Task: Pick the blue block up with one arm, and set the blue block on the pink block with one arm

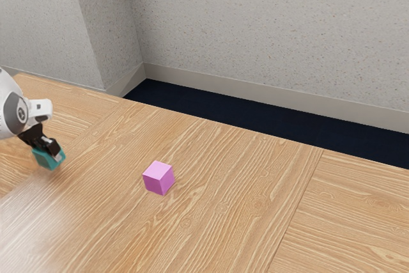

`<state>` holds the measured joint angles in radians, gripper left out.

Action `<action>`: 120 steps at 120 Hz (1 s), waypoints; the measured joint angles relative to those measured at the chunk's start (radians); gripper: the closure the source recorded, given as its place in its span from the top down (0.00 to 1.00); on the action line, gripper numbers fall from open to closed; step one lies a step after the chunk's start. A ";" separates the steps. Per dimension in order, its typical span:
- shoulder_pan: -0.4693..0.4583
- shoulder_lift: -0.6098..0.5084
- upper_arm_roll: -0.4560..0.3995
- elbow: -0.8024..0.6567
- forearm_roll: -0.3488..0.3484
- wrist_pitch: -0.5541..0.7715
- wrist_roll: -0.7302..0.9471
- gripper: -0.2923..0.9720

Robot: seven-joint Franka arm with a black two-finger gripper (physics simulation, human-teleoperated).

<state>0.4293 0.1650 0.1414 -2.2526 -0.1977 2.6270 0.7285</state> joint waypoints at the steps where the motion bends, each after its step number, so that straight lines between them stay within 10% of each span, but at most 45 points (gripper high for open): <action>1: -0.006 -0.011 0.000 -0.007 0.000 0.000 -0.001 0.51; 79: -0.468 -0.140 -0.093 -0.113 0.054 0.013 -0.235 0.51; 120: -0.292 -0.134 -0.115 -0.109 0.174 0.014 -0.400 0.52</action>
<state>0.1371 0.0306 0.0260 -2.3618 -0.0235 2.6410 0.3289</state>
